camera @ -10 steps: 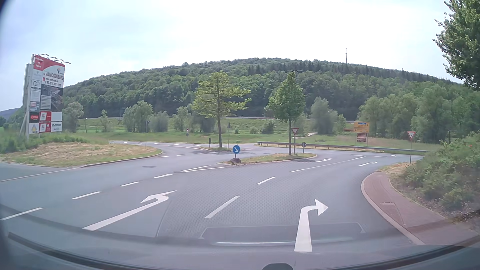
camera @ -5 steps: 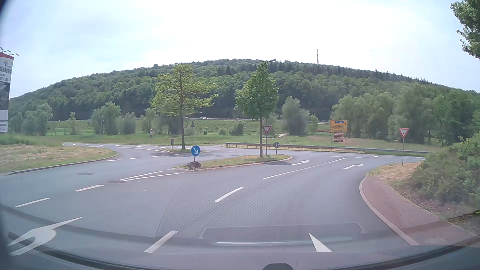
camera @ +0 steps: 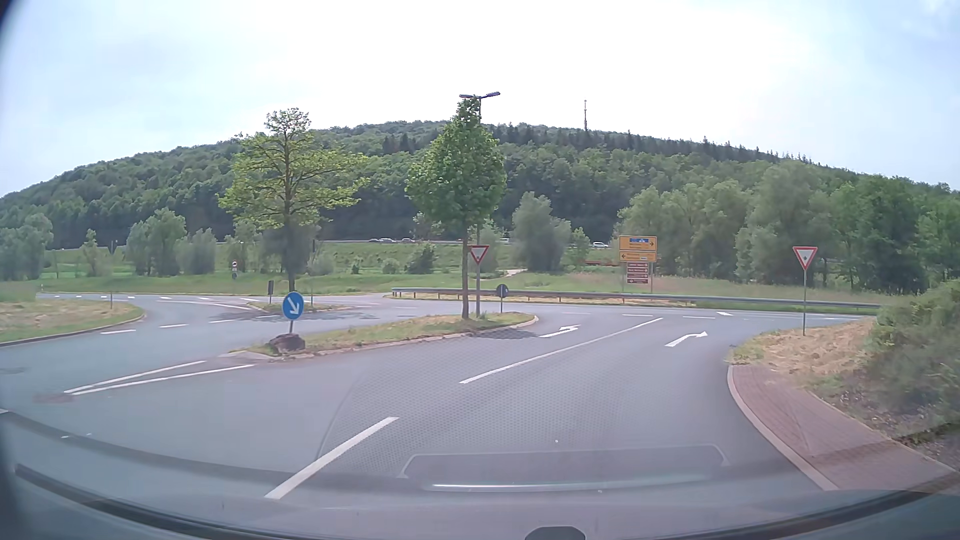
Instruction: Follow the waypoints while adhering to traffic rules and regulations
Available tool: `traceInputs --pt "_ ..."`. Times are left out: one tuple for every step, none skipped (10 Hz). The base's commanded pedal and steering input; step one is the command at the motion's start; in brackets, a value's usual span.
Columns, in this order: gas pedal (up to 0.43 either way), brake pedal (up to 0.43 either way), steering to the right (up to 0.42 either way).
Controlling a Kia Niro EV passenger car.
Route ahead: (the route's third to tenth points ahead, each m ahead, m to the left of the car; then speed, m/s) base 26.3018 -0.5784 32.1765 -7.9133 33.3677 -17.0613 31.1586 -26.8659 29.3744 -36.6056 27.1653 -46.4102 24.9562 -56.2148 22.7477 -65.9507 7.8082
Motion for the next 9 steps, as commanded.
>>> traceInputs --pt "0.000 0.000 0.096" --pt "0.000 0.006 0.095" --pt "0.000 0.018 0.095" --pt "0.000 0.030 0.095" --pt "0.000 0.061 0.095" --pt "0.000 0.104 0.095" --pt "0.000 0.128 0.095" --pt "0.000 0.134 0.095" --pt "0.000 0.146 0.095"
